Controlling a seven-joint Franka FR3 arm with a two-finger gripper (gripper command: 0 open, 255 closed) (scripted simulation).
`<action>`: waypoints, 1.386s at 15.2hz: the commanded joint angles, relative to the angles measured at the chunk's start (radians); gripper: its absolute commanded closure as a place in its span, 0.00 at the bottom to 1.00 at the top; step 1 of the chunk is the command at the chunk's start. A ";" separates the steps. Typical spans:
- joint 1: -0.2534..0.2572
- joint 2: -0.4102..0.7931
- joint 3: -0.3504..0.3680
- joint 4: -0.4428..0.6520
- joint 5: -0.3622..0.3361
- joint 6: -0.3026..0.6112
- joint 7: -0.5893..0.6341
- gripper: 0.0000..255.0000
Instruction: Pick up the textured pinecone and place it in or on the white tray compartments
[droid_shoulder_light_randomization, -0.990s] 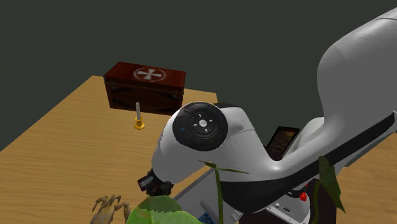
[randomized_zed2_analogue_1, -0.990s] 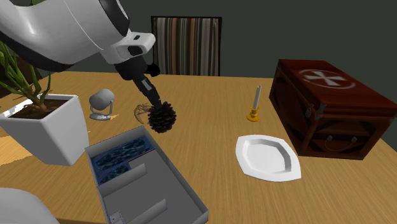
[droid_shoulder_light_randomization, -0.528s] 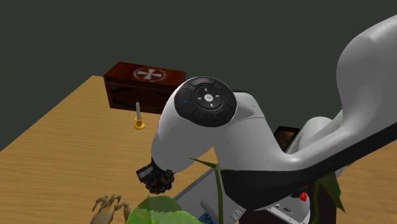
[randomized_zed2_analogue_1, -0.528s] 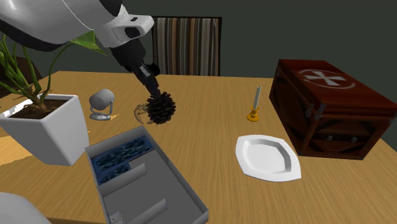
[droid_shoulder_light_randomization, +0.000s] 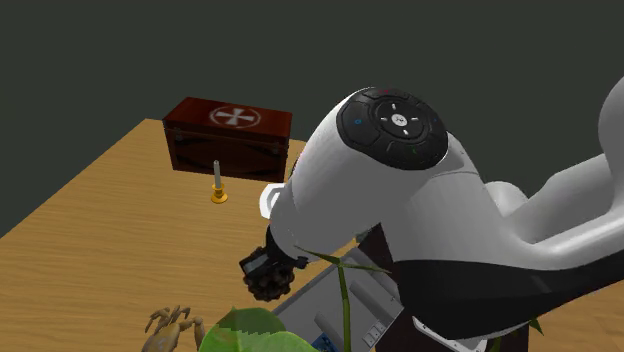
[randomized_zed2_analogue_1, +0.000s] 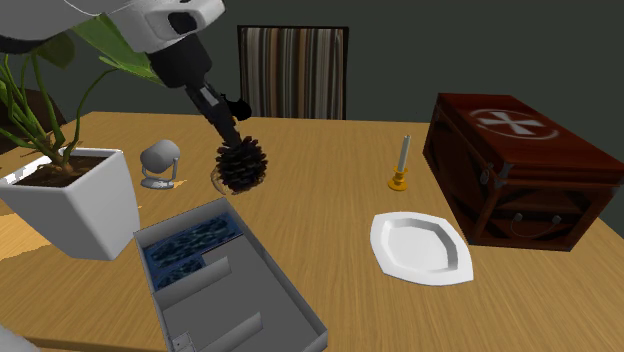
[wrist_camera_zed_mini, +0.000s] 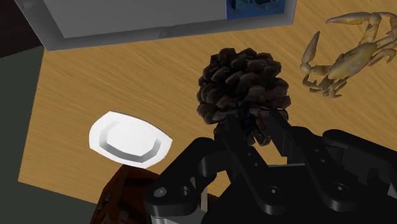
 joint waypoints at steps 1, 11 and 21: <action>0.068 -0.093 -0.043 -0.055 0.057 -0.034 -0.028 1.00; 0.358 -0.516 -0.169 -0.223 0.191 -0.326 -0.046 1.00; 0.389 -0.510 -0.113 -0.327 0.236 -0.223 -0.013 1.00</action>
